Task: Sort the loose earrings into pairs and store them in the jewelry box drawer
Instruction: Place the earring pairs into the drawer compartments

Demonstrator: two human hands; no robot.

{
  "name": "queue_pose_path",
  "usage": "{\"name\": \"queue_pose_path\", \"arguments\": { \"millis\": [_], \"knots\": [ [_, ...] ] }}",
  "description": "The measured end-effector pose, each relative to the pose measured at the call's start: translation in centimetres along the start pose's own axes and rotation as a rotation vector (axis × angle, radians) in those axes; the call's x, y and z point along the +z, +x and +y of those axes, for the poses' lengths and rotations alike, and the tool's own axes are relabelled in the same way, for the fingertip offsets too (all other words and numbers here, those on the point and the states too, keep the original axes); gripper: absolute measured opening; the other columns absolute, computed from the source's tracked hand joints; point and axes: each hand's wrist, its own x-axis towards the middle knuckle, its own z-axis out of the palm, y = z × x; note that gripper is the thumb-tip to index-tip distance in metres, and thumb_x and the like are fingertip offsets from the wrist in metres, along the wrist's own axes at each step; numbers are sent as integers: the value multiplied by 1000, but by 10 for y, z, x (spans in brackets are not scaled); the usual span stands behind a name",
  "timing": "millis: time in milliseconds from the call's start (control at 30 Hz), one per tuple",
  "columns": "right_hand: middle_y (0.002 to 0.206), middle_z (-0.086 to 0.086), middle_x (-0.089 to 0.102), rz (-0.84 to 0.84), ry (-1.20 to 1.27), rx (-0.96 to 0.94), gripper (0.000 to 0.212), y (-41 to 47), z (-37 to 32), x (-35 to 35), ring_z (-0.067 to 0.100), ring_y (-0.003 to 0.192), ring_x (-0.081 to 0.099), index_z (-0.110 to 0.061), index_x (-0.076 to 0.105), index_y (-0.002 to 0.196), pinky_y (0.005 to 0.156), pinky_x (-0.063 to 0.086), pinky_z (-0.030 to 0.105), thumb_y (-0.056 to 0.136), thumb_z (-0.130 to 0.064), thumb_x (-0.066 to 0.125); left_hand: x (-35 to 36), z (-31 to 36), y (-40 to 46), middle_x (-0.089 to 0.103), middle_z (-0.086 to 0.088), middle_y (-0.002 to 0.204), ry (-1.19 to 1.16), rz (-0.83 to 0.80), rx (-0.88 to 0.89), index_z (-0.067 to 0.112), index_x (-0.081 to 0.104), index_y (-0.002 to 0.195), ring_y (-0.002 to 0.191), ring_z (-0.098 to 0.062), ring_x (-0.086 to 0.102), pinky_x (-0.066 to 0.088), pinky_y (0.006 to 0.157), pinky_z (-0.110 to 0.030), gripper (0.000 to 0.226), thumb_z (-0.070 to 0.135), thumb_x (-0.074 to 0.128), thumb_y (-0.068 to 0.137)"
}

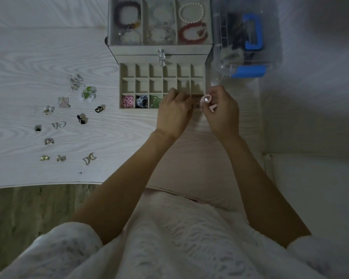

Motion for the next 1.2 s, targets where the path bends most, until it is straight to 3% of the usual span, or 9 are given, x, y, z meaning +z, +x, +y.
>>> {"name": "queue_pose_path", "arguments": {
  "millis": [133, 333, 467, 567, 633, 767, 900, 1000, 1200],
  "knots": [
    [99, 9, 65, -103, -199, -100, 18, 10, 1, 8, 28, 93, 55, -8, 61, 102, 76, 46, 36, 84, -10, 58, -1, -11, -7, 71, 5, 79, 64, 42, 51, 25, 74, 80, 75, -26, 58, 47, 63, -30, 22, 24, 52, 79],
    [104, 4, 67, -131, -376, -202, 22, 5, 2, 7, 31, 100, 52, -8, 69, 98, 84, 45, 40, 84, -11, 52, -3, -15, -11, 70, -2, 84, 26, -35, 112, 24, 72, 94, 81, -30, 57, 48, 68, -36, 20, 18, 61, 79],
    [105, 5, 67, -94, -379, -213, 24, -6, -7, 6, 32, 101, 52, -8, 69, 98, 84, 45, 43, 85, -17, 50, -20, -18, -20, 69, -5, 90, -116, -28, 115, 18, 69, 101, 82, -29, 56, 41, 78, -31, 27, 19, 52, 81],
    [100, 9, 66, -28, -283, -248, 24, -19, -32, 12, 31, 97, 52, -8, 67, 98, 84, 44, 39, 85, -12, 47, -48, -35, -42, 67, -4, 94, -319, 54, -13, 16, 66, 107, 84, -23, 53, 35, 78, -23, 24, 14, 55, 86],
    [98, 11, 64, -107, -214, -274, 25, -31, -55, 30, 31, 95, 53, -8, 66, 99, 84, 43, 37, 84, -11, 47, -72, -58, -66, 66, 0, 96, -412, 113, -114, 18, 62, 114, 82, -15, 51, 38, 75, -22, 27, 12, 58, 88],
    [104, 13, 61, -419, -131, -298, 25, -58, -96, 80, 31, 98, 55, -7, 62, 107, 81, 46, 36, 83, -7, 55, -110, -113, -123, 63, 10, 101, -437, 123, -391, 24, 56, 120, 83, -5, 50, 39, 72, -17, 30, 19, 56, 90],
    [119, 9, 50, -716, -135, -280, 40, -87, -132, 127, 26, 100, 56, -12, 54, 123, 79, 50, 36, 84, -9, 62, -125, -162, -178, 63, 0, 106, -318, -59, -543, 17, 58, 114, 87, -12, 52, 45, 76, -30, 34, 17, 68, 81],
    [124, 10, 46, -763, -169, -288, 48, -108, -148, 157, 25, 101, 55, -12, 50, 128, 78, 48, 30, 82, -8, 65, -121, -176, -207, 60, -9, 110, -263, -212, -515, 11, 59, 115, 91, -23, 57, 41, 77, -28, 43, 20, 74, 76],
    [112, 12, 51, -710, -209, -288, 39, -117, -162, 186, 27, 98, 56, -7, 56, 116, 75, 49, 32, 78, -3, 65, -100, -176, -215, 58, -17, 106, -302, -208, -526, 5, 59, 115, 88, -31, 60, 50, 75, -38, 43, 17, 72, 76]
  ]
}}
